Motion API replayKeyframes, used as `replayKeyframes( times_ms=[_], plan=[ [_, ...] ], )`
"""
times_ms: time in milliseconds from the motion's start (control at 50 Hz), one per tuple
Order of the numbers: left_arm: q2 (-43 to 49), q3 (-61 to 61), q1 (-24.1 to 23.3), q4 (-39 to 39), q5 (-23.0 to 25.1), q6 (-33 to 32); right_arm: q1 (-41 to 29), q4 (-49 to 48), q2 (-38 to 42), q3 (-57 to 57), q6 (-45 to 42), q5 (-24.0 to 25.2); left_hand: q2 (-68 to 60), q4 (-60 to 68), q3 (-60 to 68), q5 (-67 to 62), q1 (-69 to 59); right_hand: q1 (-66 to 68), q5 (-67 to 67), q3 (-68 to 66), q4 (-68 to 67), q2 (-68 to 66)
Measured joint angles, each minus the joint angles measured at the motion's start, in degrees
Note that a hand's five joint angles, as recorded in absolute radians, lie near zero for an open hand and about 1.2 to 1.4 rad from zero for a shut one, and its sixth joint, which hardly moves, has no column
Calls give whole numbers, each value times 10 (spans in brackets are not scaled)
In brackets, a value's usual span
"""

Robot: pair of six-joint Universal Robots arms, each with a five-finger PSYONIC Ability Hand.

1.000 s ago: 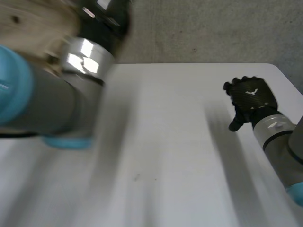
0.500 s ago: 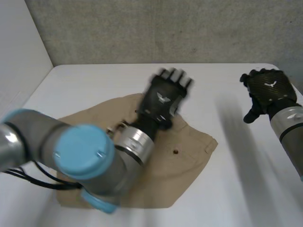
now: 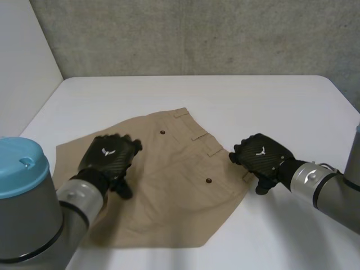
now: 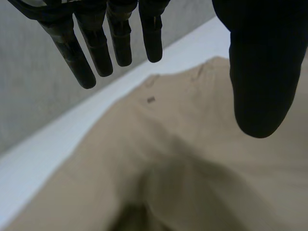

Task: Fold the shorts.

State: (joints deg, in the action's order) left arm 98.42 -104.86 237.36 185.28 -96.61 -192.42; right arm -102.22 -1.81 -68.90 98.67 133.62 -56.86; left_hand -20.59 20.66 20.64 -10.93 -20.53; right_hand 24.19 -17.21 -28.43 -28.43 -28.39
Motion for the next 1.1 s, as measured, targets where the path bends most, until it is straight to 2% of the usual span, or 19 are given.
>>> replayKeyframes(
  times_ms=[120, 220, 600, 700, 720, 740, 760, 780, 800, 840, 860, 880, 960, 1100],
  plan=[
    [-24, -18, 1, -81, -24, 69, -1, -23, 50, -13, -40, -5, -2, 1, 1, -1, -1, 6, -7, -8, -7, -8],
    [-37, -41, 1, -107, -29, 93, -1, -54, 75, -22, -51, -12, -2, 1, 2, -2, -2, 25, -27, -29, -28, -30],
    [-32, -78, 3, -101, -27, 90, -12, -90, 119, -46, -50, -18, -5, 4, 2, -3, -2, 54, -63, -66, -64, -63],
    [-27, -85, 3, -95, -27, 89, -19, -90, 123, -53, -50, -17, -5, 4, 2, -3, -2, 132, -155, -161, -158, -163],
    [-23, -87, 4, -91, -27, 88, -23, -90, 124, -56, -49, -16, -18, 17, 16, -16, -18, 213, -256, -265, -265, -274],
    [-21, -88, 5, -89, -28, 88, -25, -90, 124, -57, -49, -15, -42, 39, 42, -38, -44, 219, -264, -273, -274, -282],
    [-17, -89, 6, -83, -28, 88, -27, -90, 124, -60, -48, -14, -93, 93, 92, -90, -107, 277, -353, -359, -368, -372],
    [-14, -90, 6, -78, -29, 88, -29, -90, 123, -62, -46, -14, -140, 140, 139, -135, -160, 289, -364, -371, -383, -383],
    [-10, -90, 7, -72, -31, 87, -31, -89, 122, -64, -44, -13, -140, 140, 139, -135, -160, 295, -370, -377, -389, -386],
    [-4, -89, 9, -55, -36, 87, -34, -89, 119, -67, -39, -12, -305, 307, 306, -300, -332, 302, -375, -383, -395, -387],
    [-3, -89, 9, -53, -37, 87, -35, -89, 118, -67, -38, -12, -305, 307, 306, -300, -332, 302, -375, -383, -395, -387],
    [2, -86, 11, -35, -43, 85, -37, -88, 113, -68, -31, -13, -363, 366, 364, -359, -385, 305, -378, -385, -396, -387],
    [13, -74, 12, -2, -56, 69, -39, -86, 93, -67, -6, -19, -459, 460, 455, -445, -439, 305, -378, -386, -396, -387],
    [48, -24, 13, 28, -65, -2, -33, -66, 34, -55, 60, -55, -476, 478, 473, -449, -439, 305, -378, -386, -396, -387]
  ],
)
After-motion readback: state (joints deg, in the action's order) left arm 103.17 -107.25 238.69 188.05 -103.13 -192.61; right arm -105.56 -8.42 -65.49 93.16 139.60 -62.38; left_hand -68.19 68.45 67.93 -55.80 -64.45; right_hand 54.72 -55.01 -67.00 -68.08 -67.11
